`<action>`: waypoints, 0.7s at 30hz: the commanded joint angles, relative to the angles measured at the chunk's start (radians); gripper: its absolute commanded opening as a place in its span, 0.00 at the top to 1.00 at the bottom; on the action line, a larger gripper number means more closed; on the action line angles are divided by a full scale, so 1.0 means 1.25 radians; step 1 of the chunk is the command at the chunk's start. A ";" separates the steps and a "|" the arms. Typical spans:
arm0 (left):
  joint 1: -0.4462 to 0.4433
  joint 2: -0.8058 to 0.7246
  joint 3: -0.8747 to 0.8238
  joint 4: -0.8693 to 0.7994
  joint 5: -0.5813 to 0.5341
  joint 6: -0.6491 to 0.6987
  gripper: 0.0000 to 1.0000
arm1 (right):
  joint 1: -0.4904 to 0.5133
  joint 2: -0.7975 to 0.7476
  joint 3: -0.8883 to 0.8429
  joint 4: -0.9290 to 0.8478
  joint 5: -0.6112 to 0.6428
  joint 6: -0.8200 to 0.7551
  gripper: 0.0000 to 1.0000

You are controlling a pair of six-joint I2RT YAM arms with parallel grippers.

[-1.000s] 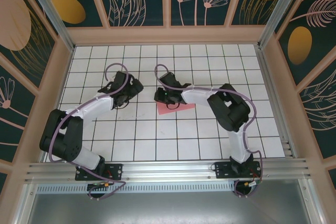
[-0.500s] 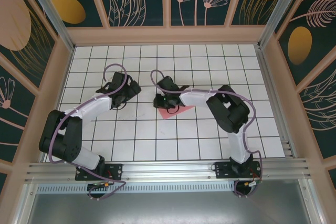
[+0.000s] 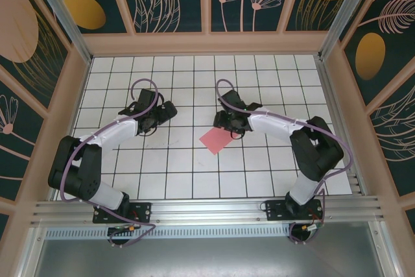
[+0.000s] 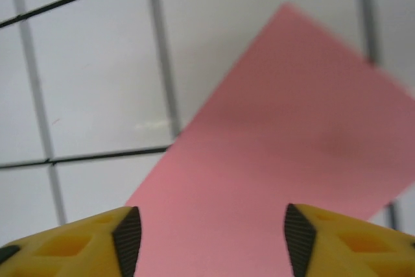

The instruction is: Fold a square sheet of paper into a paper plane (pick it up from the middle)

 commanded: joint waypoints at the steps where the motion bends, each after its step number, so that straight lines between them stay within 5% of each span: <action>1: 0.006 0.014 0.030 0.018 0.060 0.031 0.01 | -0.025 0.013 -0.011 0.012 0.052 0.064 0.34; 14: 0.004 0.037 0.023 0.081 0.204 0.053 0.01 | -0.064 0.179 0.092 -0.004 0.047 0.046 0.34; 21: 0.005 0.020 -0.008 0.097 0.211 0.040 0.01 | -0.058 0.287 0.179 0.074 -0.072 -0.232 0.42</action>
